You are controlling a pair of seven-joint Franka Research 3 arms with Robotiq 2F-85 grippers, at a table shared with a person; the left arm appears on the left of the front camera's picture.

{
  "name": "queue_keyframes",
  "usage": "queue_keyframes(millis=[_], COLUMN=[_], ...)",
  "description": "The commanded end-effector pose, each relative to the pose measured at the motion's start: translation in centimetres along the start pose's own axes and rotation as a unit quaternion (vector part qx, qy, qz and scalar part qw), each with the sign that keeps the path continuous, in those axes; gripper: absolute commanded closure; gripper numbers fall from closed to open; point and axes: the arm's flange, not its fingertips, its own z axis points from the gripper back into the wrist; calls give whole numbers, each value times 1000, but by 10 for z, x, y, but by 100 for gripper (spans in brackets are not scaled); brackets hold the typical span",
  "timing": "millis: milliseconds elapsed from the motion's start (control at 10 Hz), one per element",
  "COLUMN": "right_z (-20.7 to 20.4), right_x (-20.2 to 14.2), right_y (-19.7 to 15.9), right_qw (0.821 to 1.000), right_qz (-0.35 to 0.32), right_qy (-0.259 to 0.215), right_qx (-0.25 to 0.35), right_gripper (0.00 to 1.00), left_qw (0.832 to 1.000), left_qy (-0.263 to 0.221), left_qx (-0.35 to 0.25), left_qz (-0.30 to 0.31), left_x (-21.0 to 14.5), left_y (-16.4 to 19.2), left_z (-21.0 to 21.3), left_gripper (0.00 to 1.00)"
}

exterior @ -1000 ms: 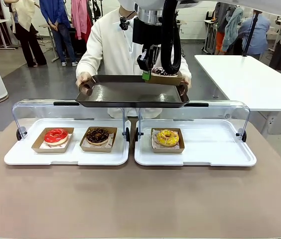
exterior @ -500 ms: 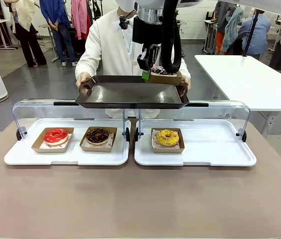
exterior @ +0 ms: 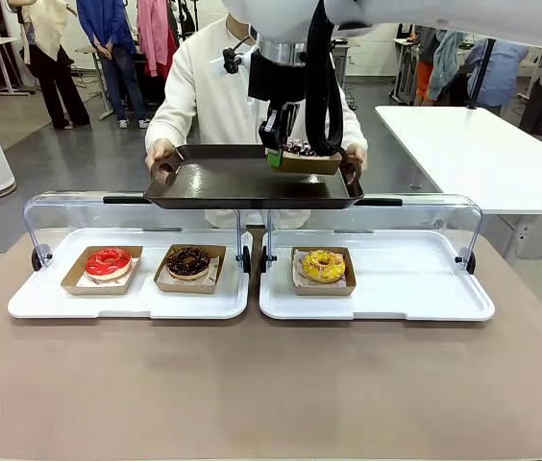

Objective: Provide the desired donut to the person.
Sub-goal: Place the picked Paper togo box onto the Handle tray extended by the person.

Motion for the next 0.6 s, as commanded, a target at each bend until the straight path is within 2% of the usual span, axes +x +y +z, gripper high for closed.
queue_keyframes(millis=[0, 300, 400, 500], right_z=[-12, -21, -21, -19], right_x=[-2, -1, -1, -1], right_y=[-3, -4, -5, -4], right_qw=[1000, 1000, 1000, 1000], right_qz=[-10, -2, -10, -6], right_qy=[-5, -6, -9, -10], right_qx=[12, 13, 9, 10], right_gripper=[99, 99, 75, 39], left_qw=[1000, 1000, 1000, 1000], left_qy=[-10, -10, -10, -10], left_qx=[-3, -3, -3, -3], left_qz=[-6, -6, -6, -6], left_x=[1, 1, 1, 1], left_y=[0, 0, 0, 0], left_z=[1, 1, 1, 1], left_gripper=[0, 0, 0, 0])
